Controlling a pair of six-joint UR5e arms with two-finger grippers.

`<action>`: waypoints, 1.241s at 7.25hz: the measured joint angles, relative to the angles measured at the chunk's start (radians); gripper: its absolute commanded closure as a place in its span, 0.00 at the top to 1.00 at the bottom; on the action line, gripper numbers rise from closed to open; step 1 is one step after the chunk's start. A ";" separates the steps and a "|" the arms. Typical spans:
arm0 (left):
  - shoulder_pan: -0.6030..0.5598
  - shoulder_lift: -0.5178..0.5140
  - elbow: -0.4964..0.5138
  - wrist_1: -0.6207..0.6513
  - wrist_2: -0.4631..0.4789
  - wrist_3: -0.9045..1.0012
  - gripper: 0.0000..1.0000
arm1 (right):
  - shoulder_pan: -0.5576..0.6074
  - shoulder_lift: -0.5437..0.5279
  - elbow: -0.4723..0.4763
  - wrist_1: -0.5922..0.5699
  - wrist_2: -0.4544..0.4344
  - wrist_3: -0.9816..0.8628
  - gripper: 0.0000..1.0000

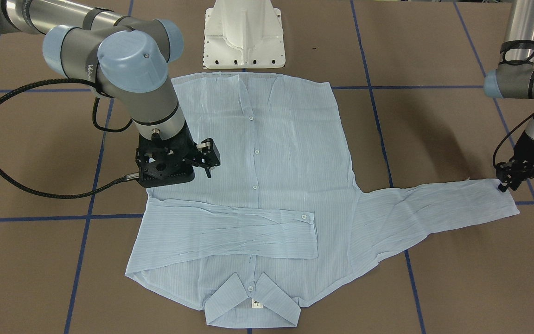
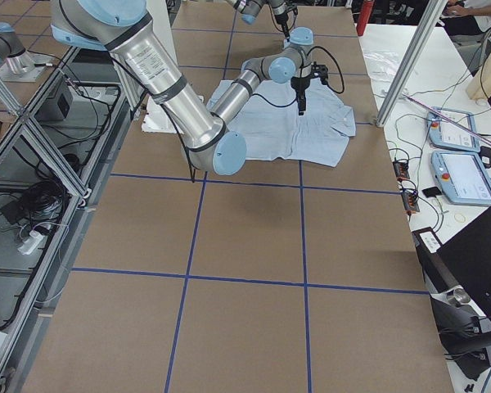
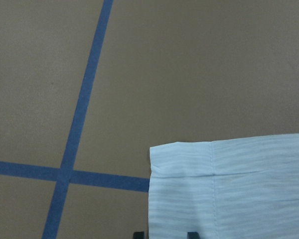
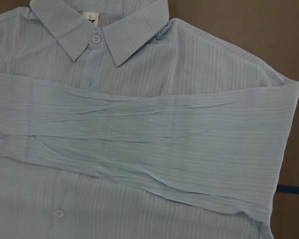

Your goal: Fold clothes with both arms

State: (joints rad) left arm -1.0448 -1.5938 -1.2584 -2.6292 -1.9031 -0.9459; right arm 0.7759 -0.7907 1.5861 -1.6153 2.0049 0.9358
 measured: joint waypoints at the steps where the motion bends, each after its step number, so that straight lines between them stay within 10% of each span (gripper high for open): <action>1: 0.000 0.000 0.000 0.000 0.000 0.000 0.40 | 0.000 0.000 0.000 0.000 0.000 0.000 1.00; 9: 0.000 0.000 0.000 0.001 -0.001 -0.001 0.15 | 0.000 -0.014 0.017 0.000 0.000 0.000 1.00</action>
State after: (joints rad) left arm -1.0446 -1.5943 -1.2587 -2.6277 -1.9037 -0.9468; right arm 0.7762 -0.8044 1.6032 -1.6153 2.0049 0.9357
